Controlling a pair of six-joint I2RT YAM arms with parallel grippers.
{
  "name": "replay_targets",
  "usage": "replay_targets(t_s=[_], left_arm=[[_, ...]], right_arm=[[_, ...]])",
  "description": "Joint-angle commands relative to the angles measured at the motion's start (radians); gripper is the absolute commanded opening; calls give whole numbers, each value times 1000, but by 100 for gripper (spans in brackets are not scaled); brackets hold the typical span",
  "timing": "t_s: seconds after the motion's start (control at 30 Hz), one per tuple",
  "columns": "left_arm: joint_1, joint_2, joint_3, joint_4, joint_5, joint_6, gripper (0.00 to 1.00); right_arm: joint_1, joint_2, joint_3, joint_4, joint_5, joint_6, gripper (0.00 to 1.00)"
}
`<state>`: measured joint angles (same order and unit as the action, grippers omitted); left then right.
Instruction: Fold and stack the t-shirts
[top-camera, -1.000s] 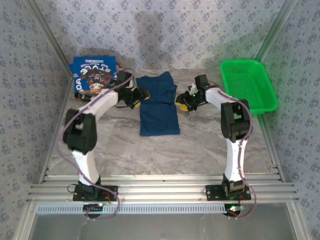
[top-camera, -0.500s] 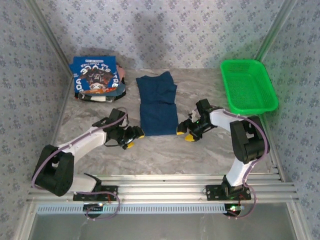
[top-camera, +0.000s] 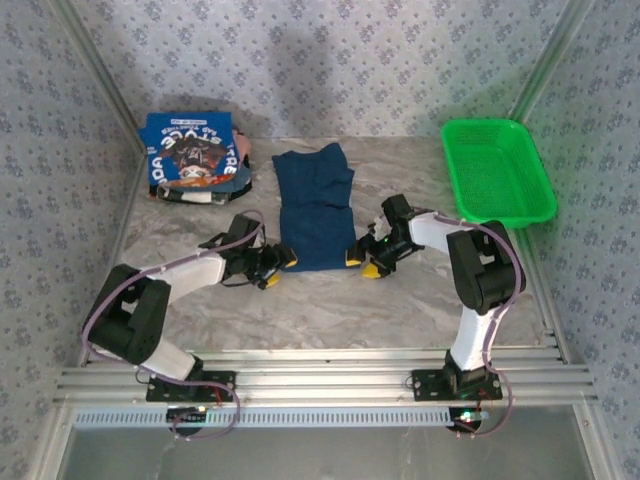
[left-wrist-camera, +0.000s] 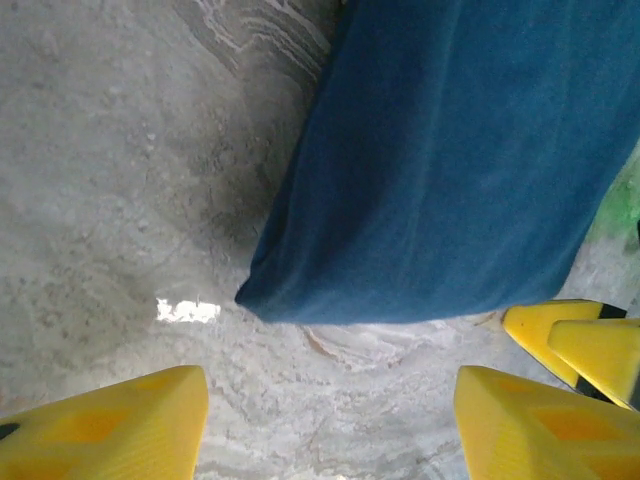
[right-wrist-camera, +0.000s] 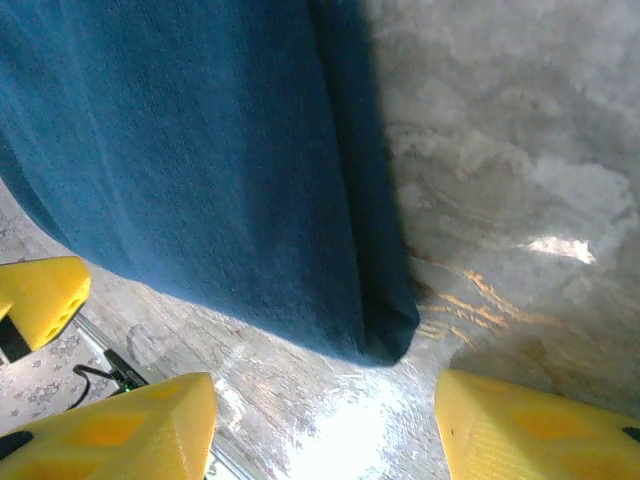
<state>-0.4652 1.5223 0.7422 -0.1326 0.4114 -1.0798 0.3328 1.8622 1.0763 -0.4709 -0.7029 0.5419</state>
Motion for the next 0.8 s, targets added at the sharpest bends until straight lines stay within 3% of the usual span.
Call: replay_targets(t_s=[0.0, 0.23, 0.33, 0.4, 0.67, 0.77], left_arm=[[-4, 38, 43, 47, 0, -11, 65], [-5, 104, 77, 86, 1, -18, 61], [-6, 135, 101, 83, -3, -11, 53], [-5, 154, 111, 83, -2, -10, 43], [-8, 99, 80, -9, -6, 18, 6], [-20, 3, 17, -83, -31, 25, 0]], right_arm=[[7, 39, 57, 35, 23, 6, 62], [16, 86, 108, 7, 30, 4, 59], [20, 101, 141, -7, 45, 4, 54], [19, 105, 136, -4, 46, 11, 47], [20, 58, 99, -42, 43, 17, 3], [24, -17, 28, -67, 38, 36, 0]])
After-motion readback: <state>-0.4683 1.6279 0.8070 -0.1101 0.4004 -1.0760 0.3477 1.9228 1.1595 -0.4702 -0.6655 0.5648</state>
